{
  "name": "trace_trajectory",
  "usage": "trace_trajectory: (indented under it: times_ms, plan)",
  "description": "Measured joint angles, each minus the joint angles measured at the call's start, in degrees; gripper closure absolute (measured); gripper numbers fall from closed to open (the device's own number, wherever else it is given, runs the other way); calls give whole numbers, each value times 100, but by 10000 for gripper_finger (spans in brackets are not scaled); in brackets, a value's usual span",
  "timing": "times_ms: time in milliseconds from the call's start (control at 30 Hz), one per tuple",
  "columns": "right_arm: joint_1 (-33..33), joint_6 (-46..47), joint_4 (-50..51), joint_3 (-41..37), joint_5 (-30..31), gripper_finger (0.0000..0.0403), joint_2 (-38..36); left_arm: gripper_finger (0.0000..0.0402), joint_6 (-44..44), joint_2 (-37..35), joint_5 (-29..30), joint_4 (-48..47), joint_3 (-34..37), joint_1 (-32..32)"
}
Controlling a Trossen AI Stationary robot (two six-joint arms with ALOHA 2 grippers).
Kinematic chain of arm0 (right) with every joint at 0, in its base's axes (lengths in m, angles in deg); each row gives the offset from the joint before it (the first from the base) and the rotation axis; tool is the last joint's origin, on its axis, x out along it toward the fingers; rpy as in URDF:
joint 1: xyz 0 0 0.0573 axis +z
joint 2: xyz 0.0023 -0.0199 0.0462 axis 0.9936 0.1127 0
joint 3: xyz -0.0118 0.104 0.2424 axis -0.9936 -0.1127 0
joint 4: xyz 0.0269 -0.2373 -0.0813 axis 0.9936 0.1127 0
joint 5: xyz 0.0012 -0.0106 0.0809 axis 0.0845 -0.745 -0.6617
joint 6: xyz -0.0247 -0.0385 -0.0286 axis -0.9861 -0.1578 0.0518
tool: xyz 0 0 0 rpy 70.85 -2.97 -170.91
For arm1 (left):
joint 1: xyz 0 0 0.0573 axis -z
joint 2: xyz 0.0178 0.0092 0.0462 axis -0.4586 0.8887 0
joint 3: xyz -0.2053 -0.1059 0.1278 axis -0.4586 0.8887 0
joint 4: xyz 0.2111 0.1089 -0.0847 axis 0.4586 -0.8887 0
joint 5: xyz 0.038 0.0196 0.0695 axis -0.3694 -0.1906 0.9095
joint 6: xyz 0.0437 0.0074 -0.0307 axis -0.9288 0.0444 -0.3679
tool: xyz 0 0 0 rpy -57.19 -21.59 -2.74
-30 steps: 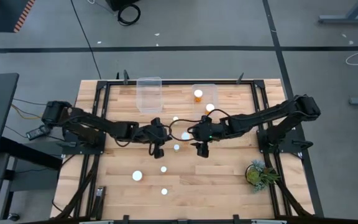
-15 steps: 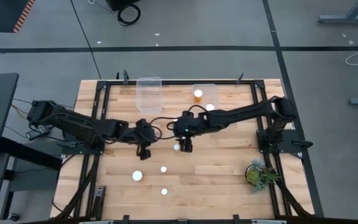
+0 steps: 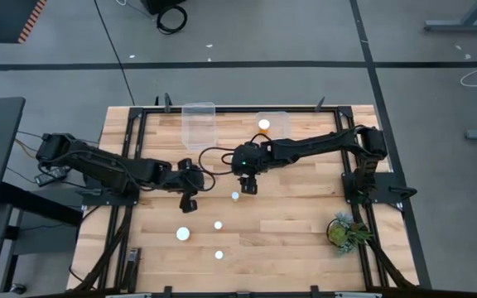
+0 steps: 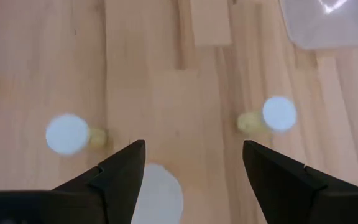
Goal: Pick and place medicine bottles into bin by pill shape (circle, oval)
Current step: Put the large orange pill bottle into the right transparent bin
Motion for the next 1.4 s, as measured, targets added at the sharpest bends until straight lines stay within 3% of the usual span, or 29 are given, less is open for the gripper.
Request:
trace_trajectory:
  times_ms: [433,867,1400]
  plan:
    - [17,26,130,-3,-103,76,279,383,-285,0,-1,79,0,0]
    - [167,463,279,-3,-216,75,279,366,-287,2,-3,188,0,0]
    - [247,948,592,-3,22,75,277,374,-288,4,-3,315,0,-1]
